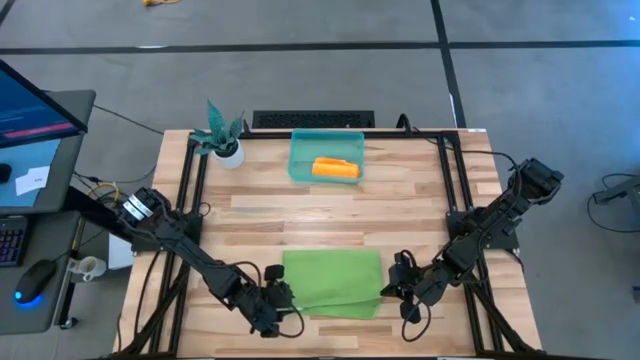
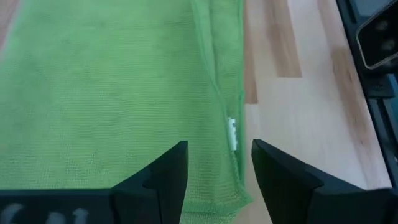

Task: Roll microfiber towels into tight, uniform cylinder then place into a basket
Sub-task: Roll the green microfiber cloth

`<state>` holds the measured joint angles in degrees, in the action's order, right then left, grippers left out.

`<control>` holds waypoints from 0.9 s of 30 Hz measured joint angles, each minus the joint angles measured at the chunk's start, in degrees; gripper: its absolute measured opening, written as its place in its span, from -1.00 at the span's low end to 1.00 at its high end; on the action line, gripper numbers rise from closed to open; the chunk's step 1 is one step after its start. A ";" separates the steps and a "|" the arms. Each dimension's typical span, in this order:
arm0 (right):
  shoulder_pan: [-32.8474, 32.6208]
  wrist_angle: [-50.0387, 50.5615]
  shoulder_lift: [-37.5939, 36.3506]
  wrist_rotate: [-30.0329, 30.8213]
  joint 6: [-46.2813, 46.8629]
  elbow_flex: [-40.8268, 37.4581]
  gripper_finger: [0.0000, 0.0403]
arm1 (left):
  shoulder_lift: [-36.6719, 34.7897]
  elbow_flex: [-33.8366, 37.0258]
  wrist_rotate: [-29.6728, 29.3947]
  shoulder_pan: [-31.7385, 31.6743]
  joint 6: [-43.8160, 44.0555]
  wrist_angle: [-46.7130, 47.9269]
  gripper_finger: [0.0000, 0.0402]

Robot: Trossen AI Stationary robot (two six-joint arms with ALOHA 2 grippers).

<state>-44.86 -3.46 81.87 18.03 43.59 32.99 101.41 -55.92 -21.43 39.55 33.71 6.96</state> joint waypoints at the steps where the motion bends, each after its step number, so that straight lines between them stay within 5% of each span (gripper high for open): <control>1: 0.00 0.00 0.00 0.01 0.00 0.00 -0.95 | 0.38 0.00 0.09 0.02 -0.38 -0.25 -0.15; 9: 0.00 0.02 0.00 0.02 0.00 0.00 -0.95 | 6.58 -0.55 1.31 -0.26 -0.52 -1.31 -0.15; 27: 0.00 0.04 0.00 0.02 0.00 0.00 -0.95 | 5.97 -3.13 1.29 0.38 -2.20 0.69 -0.45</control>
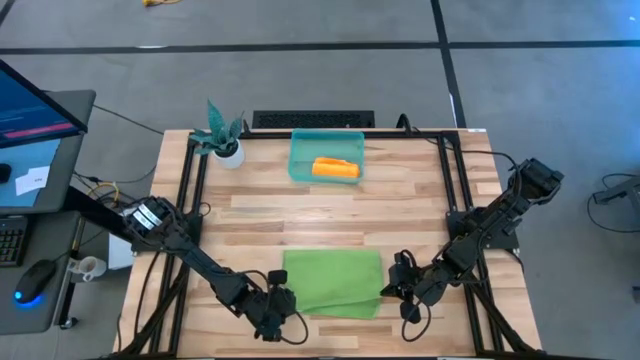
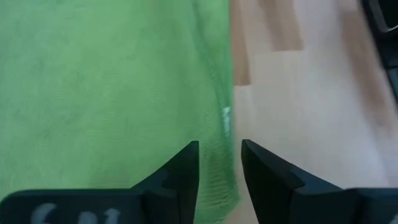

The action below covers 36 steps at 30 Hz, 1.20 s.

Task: Roll microfiber towels into tight, uniform cylinder then place into a basket
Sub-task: Roll the green microfiber cloth

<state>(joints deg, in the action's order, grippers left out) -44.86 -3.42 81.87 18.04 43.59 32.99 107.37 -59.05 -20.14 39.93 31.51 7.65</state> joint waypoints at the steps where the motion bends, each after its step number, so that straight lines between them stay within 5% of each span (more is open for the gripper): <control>1: 0.00 -0.01 0.00 0.00 0.00 0.00 -0.95 | 0.20 0.00 0.02 -0.10 0.39 0.37 -0.46; 10: 0.00 0.00 0.00 0.00 0.02 0.00 -0.95 | 1.22 -0.07 -0.97 -0.25 0.70 1.07 -0.56; 19: 0.00 -0.27 0.00 0.00 0.04 0.00 -0.95 | 1.14 -5.12 -6.31 1.31 -1.36 11.58 -0.96; 26: -0.82 -3.52 0.00 0.00 -1.75 0.00 -0.95 | 1.03 -12.70 -11.18 1.96 -1.47 24.86 -0.98; 36: -1.49 -6.40 5.16 0.02 -0.31 0.02 -0.95 | 1.03 -13.11 -10.47 1.91 1.49 30.44 -0.99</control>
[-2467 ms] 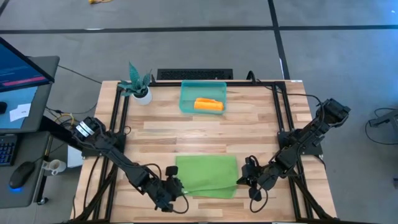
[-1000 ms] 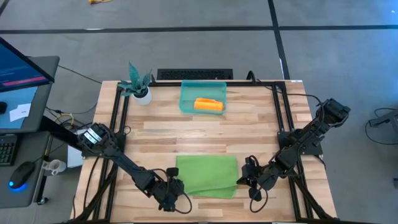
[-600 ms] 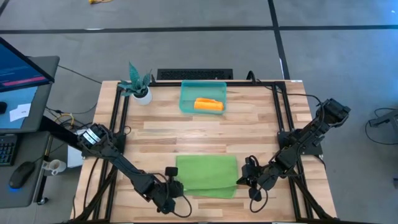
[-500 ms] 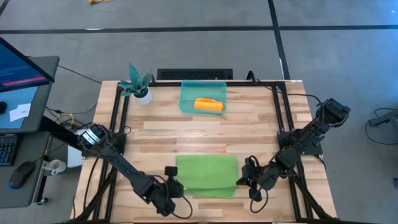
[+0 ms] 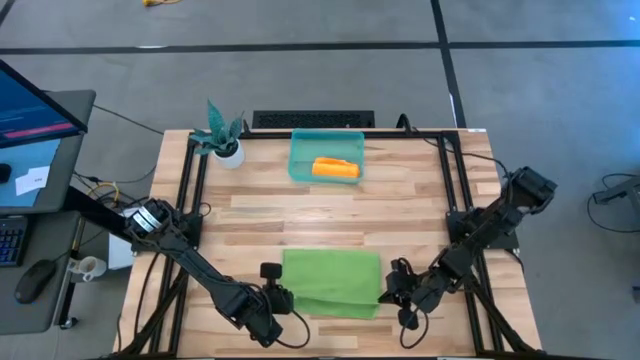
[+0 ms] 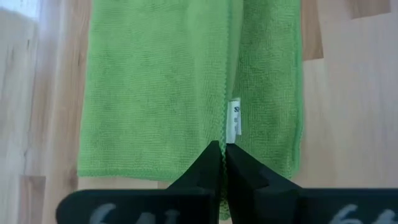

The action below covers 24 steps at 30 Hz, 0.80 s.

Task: Roll microfiber towels into tight, uniform cylinder then place into a basket
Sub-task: Roll the green microfiber cloth

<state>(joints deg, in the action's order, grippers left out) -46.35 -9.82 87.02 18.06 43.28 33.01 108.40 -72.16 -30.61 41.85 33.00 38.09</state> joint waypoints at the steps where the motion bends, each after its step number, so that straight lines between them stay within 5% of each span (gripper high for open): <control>1: -0.02 -0.54 1.10 -0.02 0.24 0.00 -0.95 | 0.00 0.00 0.32 0.00 -0.02 0.02 -0.99; 24: -0.13 -6.58 5.12 -3.31 6.30 0.02 -0.82 | 0.02 0.02 4.93 -0.11 2.04 -2.40 -0.89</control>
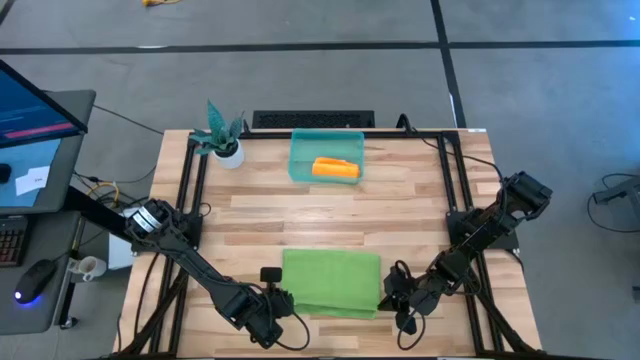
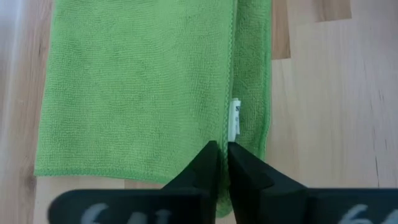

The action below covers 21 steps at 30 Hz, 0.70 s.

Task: Roll microfiber towels into tight, uniform cylinder then place into a basket
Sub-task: Roll the green microfiber cloth

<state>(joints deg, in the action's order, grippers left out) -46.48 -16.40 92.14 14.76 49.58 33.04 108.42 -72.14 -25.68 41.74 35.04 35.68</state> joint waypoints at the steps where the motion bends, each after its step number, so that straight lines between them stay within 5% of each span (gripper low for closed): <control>1: 0.00 0.02 0.02 -0.02 0.10 0.00 -0.81 | 0.00 0.02 -0.01 0.00 0.01 0.00 -0.86; 12: 0.00 -2.92 0.02 -0.04 0.06 0.02 -0.48 | 0.00 0.02 -0.04 0.00 0.20 0.00 -0.49; 21: 2.12 -2.14 -3.65 -0.76 -1.96 0.02 -0.22 | 0.02 -4.35 -0.47 -1.50 -0.33 1.65 -0.44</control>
<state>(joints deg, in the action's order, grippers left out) -44.36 -18.55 88.49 14.00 47.62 33.06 108.44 -76.49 -26.15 40.24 34.72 37.33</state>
